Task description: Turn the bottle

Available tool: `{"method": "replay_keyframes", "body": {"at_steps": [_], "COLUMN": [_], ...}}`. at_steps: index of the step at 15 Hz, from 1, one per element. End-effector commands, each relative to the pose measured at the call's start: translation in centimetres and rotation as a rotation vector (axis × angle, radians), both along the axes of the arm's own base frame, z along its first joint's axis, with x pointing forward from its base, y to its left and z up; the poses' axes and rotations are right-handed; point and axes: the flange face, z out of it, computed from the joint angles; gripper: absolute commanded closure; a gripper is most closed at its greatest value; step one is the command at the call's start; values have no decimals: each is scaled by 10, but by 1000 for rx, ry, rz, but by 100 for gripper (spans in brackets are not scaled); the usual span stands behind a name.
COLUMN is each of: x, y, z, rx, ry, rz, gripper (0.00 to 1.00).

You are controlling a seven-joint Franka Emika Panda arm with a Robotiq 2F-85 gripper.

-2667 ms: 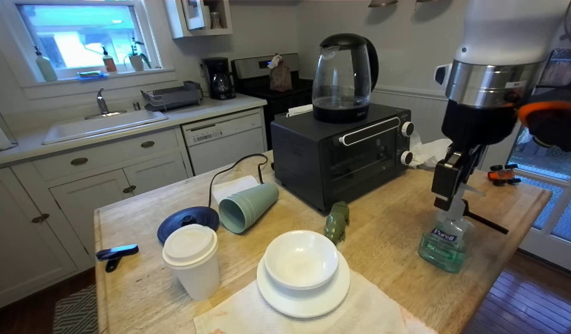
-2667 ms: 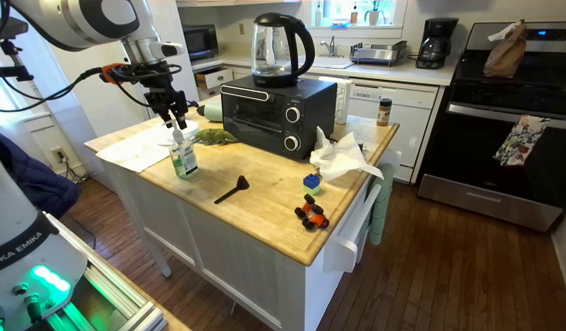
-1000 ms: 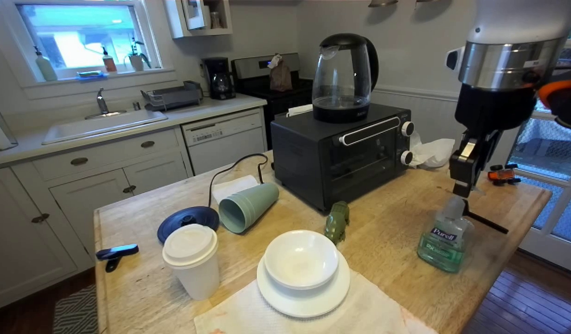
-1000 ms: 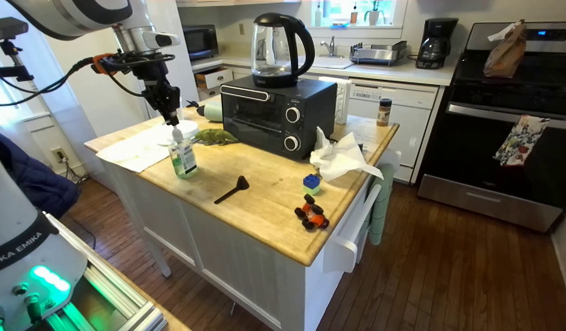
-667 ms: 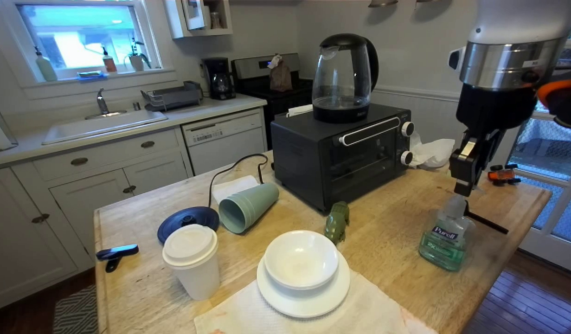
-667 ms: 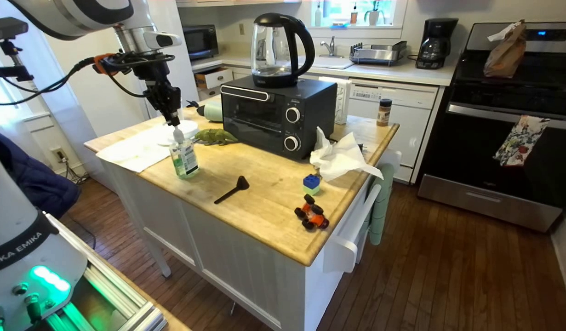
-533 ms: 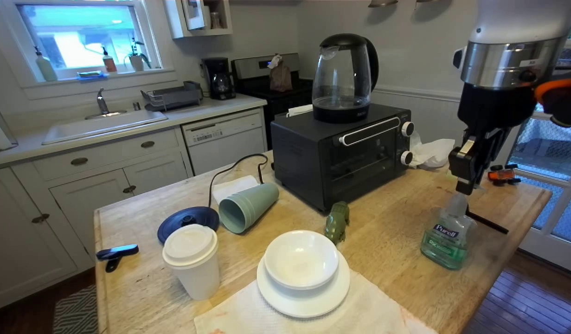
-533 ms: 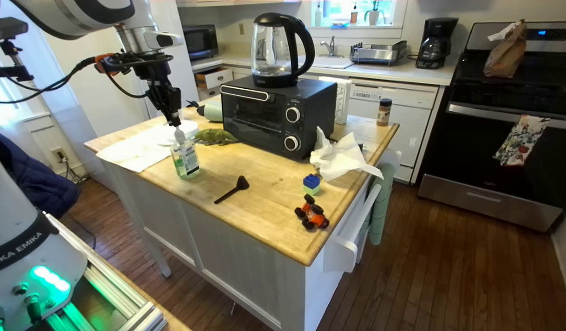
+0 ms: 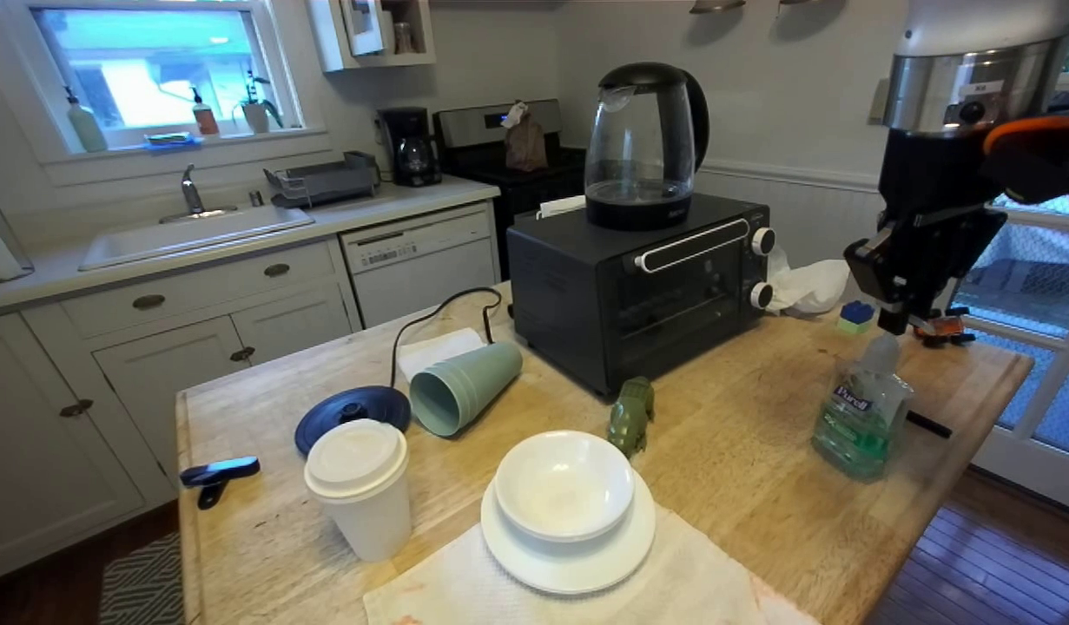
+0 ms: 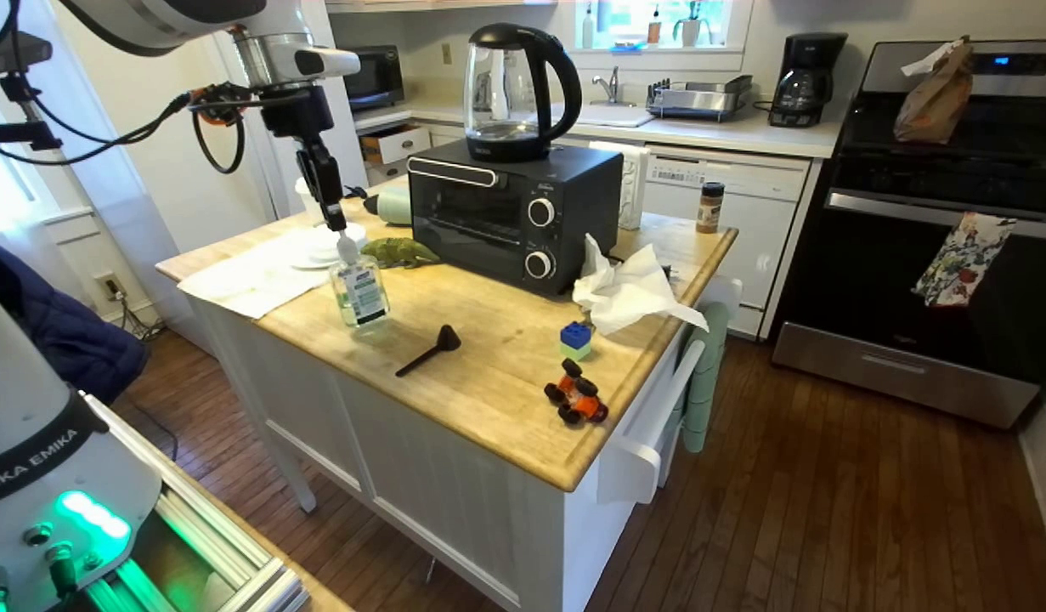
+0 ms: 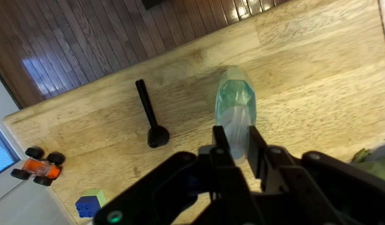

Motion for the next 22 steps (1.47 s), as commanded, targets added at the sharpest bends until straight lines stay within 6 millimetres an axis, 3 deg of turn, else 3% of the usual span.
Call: {"method": "replay_keyframes", "body": {"at_steps": [1, 7, 8, 15, 22], "x": [0, -1, -1, 15, 21], "y": [1, 3, 3, -12, -8], "z": [-1, -2, -2, 16, 4], "rx": [0, -1, -1, -34, -76], "ry": [4, 7, 7, -63, -66], "rz": [3, 8, 8, -288, -662], "gripper": [80, 80, 95, 95, 95]}}
